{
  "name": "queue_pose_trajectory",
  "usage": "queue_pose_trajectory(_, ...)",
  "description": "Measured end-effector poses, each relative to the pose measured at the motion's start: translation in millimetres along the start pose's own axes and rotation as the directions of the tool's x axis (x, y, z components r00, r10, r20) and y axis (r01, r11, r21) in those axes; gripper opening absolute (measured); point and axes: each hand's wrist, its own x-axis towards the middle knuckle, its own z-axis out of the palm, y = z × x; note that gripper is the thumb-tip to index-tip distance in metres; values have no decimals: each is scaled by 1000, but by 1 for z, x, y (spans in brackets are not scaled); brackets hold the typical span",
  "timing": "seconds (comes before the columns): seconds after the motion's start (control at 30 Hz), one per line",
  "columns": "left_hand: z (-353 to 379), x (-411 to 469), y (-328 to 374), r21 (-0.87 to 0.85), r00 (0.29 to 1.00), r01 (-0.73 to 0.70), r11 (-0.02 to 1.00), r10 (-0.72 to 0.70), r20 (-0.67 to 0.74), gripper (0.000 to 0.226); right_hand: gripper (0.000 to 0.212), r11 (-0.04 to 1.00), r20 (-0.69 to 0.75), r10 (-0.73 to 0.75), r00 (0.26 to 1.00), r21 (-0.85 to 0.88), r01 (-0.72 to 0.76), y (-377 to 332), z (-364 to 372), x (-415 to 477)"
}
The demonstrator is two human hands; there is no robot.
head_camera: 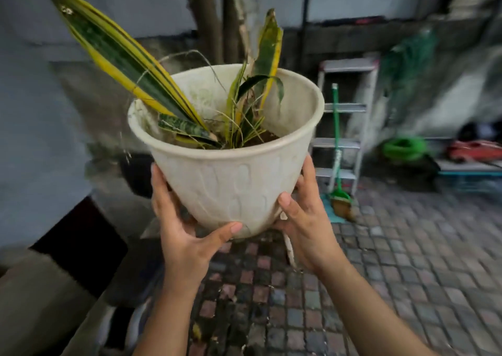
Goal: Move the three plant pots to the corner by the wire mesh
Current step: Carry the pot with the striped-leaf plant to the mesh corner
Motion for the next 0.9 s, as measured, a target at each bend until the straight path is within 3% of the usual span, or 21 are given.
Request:
queue_pose_trajectory(0.23,106,24,-61,-178,975,116,977,-78,208,140,93,999,-229,-39,973,-33,33,-4,-96,10)
queue_pose_trajectory(0.43,235,55,-109,-239,943,149,960,-65,326,132,86,991,-400,-103,911,-121,59,-21,-209,46)
queue_pose_trajectory(0.7,372,109,-161,-224,917,201,954,-103,384,136,90,983,-430,-89,899,-186,9,-50,-332,126)
queue_pose_trajectory(0.9,436,159,-206,-336,933,246,909,-128,337,121,90,980,-415,-64,907,-200,-22,-39,-394,201)
